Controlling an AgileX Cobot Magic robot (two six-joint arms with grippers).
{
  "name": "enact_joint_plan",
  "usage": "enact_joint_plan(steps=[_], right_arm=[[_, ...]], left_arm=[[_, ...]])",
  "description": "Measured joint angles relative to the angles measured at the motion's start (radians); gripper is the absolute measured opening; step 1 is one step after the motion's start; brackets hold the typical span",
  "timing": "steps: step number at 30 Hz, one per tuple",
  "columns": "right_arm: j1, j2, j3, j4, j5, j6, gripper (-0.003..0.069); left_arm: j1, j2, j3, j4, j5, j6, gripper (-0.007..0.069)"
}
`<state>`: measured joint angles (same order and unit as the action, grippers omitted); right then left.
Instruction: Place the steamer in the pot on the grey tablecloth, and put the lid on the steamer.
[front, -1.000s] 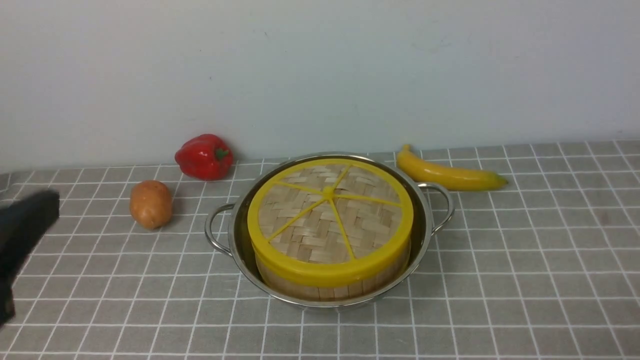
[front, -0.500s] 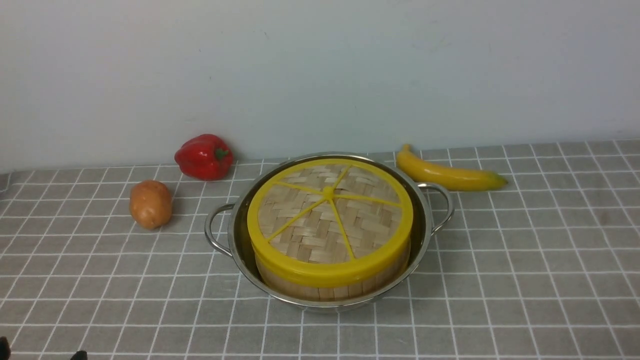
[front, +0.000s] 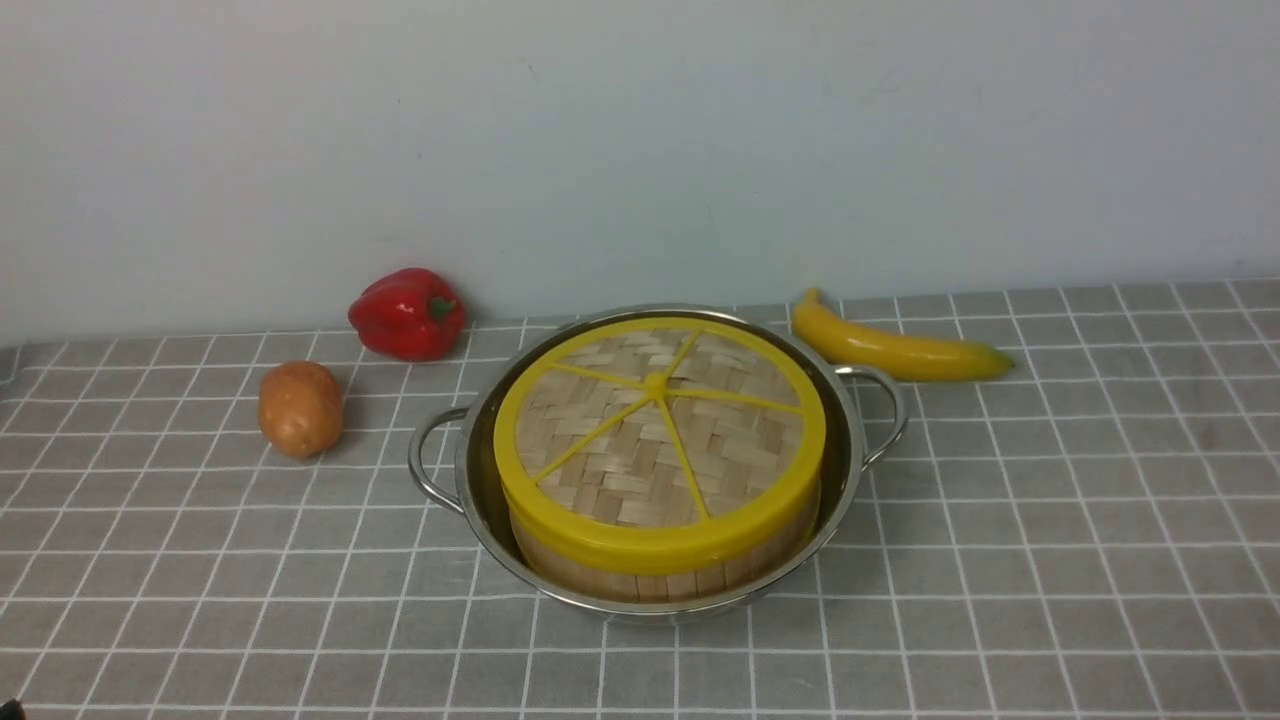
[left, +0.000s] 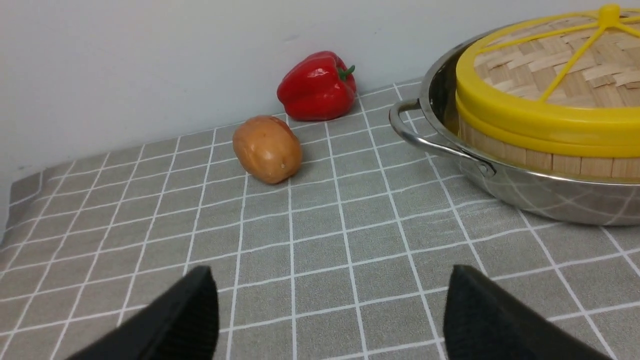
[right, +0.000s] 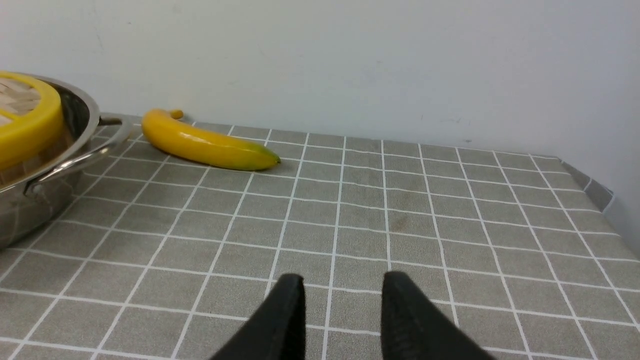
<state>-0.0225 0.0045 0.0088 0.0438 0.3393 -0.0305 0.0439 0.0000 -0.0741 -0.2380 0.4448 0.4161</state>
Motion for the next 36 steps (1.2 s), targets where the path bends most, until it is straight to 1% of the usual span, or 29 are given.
enact_joint_plan(steps=[4,8,18,36], right_arm=[[0.0,0.0,0.0,0.0,0.0,0.0,0.0242],[0.0,0.0,0.0,0.0,0.0,0.0,0.0242],[0.0,0.0,0.0,-0.001,0.0,0.0,0.0242],[0.0,0.0,0.0,-0.001,0.0,0.0,0.0242]], left_arm=[[0.0,0.0,0.07,0.009,-0.056,-0.061,0.0557],[0.0,0.0,0.081,0.025,-0.099,-0.119,0.0557],[0.0,0.002,0.081,0.039,-0.103,-0.164,0.0557],[0.0,0.002,0.081,0.04,-0.104,-0.169,0.0557]])
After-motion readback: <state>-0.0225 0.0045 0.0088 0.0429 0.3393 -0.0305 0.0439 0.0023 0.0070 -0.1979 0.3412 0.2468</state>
